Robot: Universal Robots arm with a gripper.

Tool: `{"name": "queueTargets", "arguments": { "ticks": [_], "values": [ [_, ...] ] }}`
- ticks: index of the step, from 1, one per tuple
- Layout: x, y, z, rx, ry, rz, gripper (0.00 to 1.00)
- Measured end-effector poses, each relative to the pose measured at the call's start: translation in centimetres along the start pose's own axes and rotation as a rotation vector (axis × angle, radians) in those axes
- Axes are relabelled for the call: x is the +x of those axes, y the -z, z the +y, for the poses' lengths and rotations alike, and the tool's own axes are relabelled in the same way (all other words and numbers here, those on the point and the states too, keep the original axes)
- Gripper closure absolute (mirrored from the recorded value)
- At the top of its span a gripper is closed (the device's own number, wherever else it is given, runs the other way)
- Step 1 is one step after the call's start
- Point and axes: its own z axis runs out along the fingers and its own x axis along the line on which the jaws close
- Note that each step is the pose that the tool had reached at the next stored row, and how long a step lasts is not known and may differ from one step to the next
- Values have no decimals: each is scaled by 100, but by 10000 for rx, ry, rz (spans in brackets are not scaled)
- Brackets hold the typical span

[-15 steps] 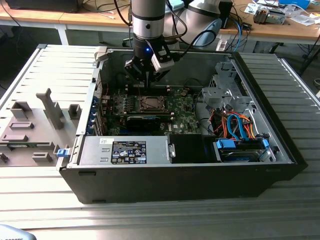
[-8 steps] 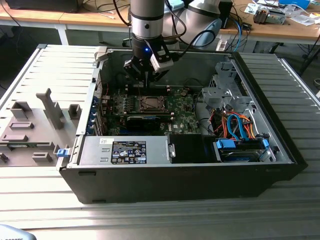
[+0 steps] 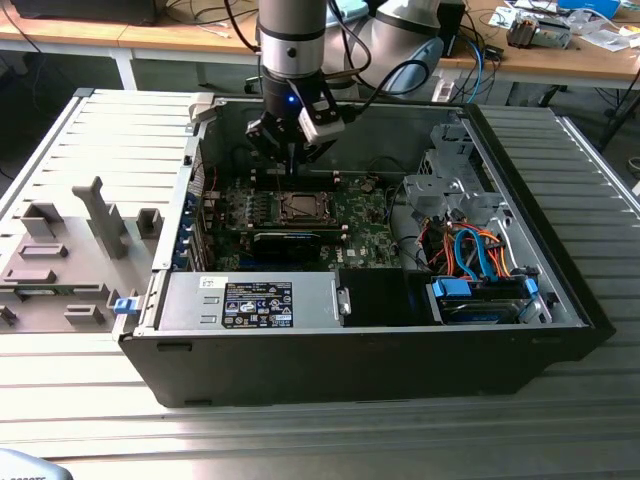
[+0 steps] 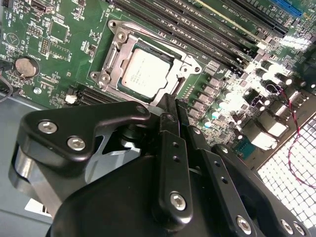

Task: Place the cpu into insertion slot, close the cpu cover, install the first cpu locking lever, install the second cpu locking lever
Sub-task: 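Install the first cpu locking lever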

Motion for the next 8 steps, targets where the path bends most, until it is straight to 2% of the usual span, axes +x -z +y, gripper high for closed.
{"name": "queueTargets", "arguments": {
  "ticks": [8],
  "values": [
    [15, 0, 3, 0, 0, 0, 84]
  ]
}}
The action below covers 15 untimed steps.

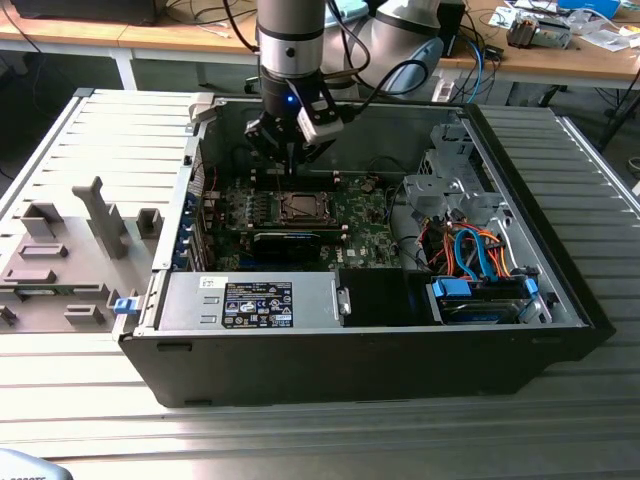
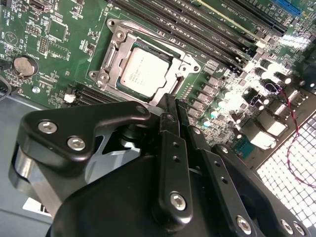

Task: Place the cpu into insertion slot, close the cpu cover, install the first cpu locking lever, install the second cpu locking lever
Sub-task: 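Install the first cpu locking lever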

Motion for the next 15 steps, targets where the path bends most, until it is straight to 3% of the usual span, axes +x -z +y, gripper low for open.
{"name": "queueTargets", "arguments": {
  "ticks": [15],
  "values": [
    [37, 1, 4, -1, -1, 0, 84]
  ]
}}
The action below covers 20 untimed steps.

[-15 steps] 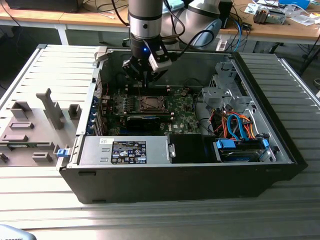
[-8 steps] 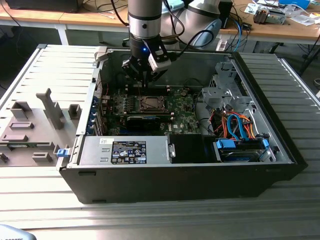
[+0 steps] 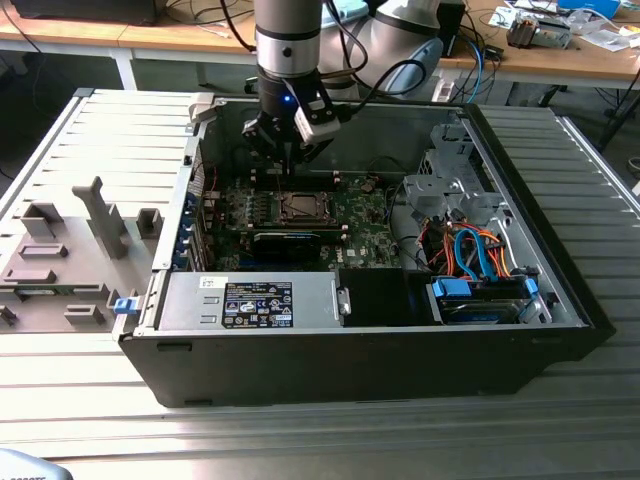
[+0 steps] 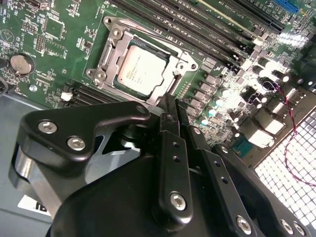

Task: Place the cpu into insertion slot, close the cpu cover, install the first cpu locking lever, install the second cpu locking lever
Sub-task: 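Install the first cpu locking lever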

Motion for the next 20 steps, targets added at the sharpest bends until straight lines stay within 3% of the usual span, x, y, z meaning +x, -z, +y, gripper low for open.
{"name": "queueTargets", "arguments": {
  "ticks": [20],
  "values": [
    [41, 1, 14, 1, -1, 0, 84]
  ]
}}
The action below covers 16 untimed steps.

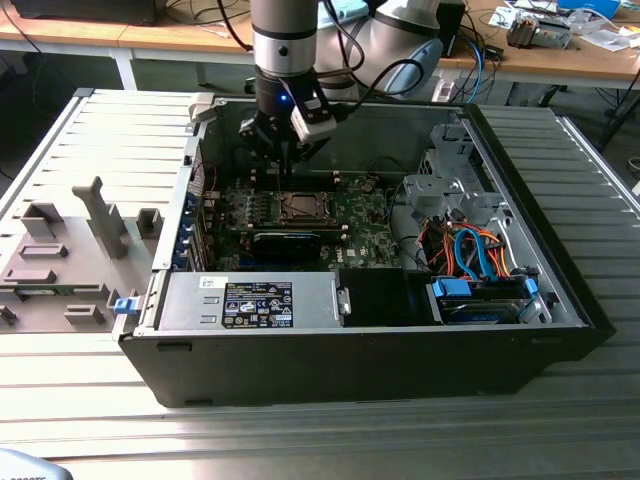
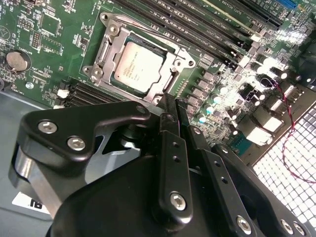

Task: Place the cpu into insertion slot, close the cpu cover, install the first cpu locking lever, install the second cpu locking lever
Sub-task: 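Install the first cpu locking lever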

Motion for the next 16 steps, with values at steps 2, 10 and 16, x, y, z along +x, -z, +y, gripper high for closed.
{"name": "queueTargets", "arguments": {
  "ticks": [2, 10, 16],
  "values": [
    [5, 0, 1, -1, 1, -1, 84],
    [118, 2, 0, 0, 2, 0, 84],
    [180, 3, 11, -2, 156, -2, 84]
  ]
}}
